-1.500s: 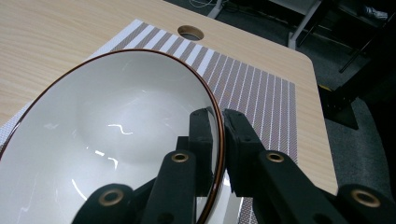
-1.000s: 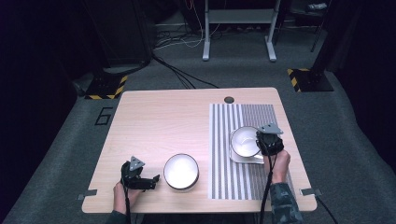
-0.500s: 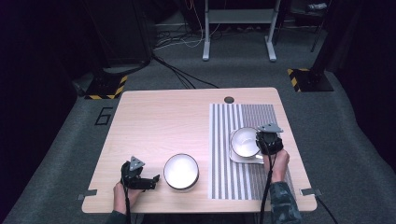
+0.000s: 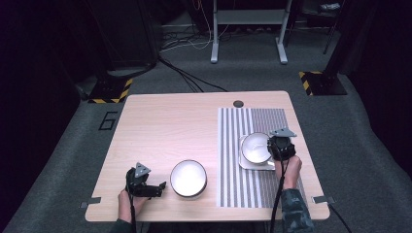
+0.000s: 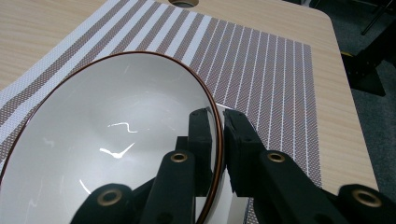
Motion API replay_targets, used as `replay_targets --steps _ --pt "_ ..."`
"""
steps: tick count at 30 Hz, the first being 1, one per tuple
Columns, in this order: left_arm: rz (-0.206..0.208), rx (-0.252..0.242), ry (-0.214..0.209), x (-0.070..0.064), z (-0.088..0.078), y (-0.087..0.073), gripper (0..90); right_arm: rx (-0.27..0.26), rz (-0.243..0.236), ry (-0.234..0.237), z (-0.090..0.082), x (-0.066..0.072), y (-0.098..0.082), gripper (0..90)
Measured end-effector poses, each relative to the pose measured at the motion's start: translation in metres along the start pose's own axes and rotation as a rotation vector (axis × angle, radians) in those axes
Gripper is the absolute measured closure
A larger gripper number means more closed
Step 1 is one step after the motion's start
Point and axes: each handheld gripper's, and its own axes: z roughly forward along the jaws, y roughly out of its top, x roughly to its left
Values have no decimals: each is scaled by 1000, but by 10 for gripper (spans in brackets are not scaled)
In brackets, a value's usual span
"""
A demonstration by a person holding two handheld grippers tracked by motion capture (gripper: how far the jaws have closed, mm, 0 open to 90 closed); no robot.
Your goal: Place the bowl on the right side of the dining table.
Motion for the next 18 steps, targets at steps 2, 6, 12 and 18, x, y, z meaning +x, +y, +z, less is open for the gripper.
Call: replay_targets --steps 2,6,12,18 --pt "0 0 1 0 0 0 0 1 2 -1 1 -1 0 815" --pt "0 1 -1 0 0 0 0 6 14 2 2 -3 -1 818" --pt "-1 0 1 0 0 0 0 17 33 5 5 -8 -3 822" --pt "-1 0 1 0 0 0 0 23 44 5 6 -10 -4 823"
